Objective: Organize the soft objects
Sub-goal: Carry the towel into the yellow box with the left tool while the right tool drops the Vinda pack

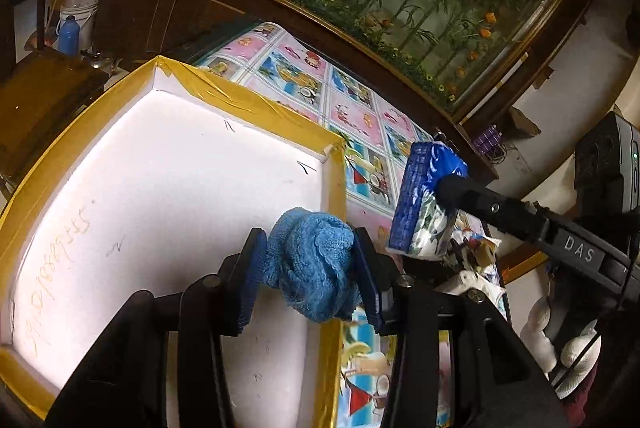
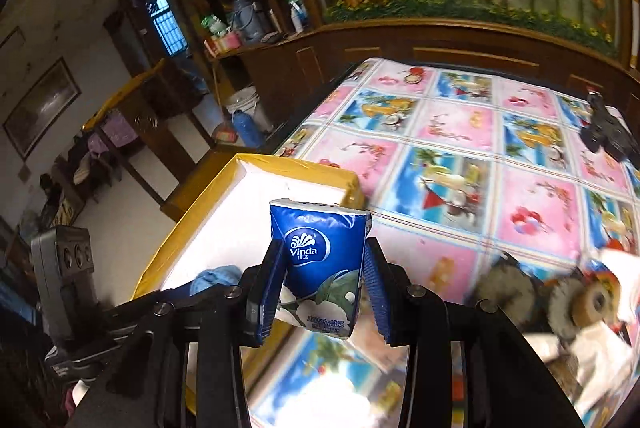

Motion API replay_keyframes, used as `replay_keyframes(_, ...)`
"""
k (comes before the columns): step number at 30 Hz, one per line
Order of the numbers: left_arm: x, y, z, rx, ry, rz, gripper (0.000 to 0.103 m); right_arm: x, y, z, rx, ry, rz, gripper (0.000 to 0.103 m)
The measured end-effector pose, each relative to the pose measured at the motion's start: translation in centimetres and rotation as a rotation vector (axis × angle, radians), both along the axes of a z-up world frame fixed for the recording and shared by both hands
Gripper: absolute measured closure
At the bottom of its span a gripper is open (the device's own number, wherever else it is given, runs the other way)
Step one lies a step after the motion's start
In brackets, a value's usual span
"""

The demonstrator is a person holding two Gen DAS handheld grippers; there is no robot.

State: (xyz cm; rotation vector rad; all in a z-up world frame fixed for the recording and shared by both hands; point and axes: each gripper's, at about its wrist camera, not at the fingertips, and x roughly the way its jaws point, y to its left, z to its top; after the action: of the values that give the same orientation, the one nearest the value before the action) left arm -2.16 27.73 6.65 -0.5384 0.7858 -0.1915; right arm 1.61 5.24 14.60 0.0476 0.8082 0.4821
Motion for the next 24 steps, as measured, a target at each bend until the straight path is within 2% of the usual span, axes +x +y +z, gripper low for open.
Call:
replay_keyframes(3, 2.3, 1.6, -0.6, -0.048, 0.031, 0.023, 0.062, 2.9, 2.5, -0.6, -0.036, 0.026, 0.006, 0.065)
replay_keyframes(7, 4.6, 3.1, -0.9, -0.084, 0.027, 0.052, 0.061, 6.2, 4.9, -1.7, -0.048, 0.066, 0.002, 0.065)
replay_keyframes(12, 6.2, 3.5, -1.9, -0.075, 0.041, 0.076, 0.051, 8.5, 7.2, -3.0, -0.067, 0.089, 0.005, 0.065)
replay_keyframes(14, 6.7, 3.7, -2.4, -0.094, 0.053, 0.069, 0.049, 9.1, 8.0, -3.7, -0.083, 0.087, 0.003, 0.065)
replay_keyframes(17, 6.7, 4.1, -3.0, -0.138, 0.07, 0.062, 0.038, 9.6, 8.1, -3.9, -0.078, 0.076, -0.017, 0.061)
replay_keyframes(22, 5.4, 4.6, -1.8, -0.151, 0.062, 0.079, 0.037, 7.9, 6.3, -3.0, -0.066, 0.033, -0.027, 0.059)
replay_keyframes(24, 4.5, 4.3, -0.6, -0.141, 0.038, 0.074, 0.037, 6.5, 5.0, -2.2, -0.061, 0.002, -0.032, 0.055)
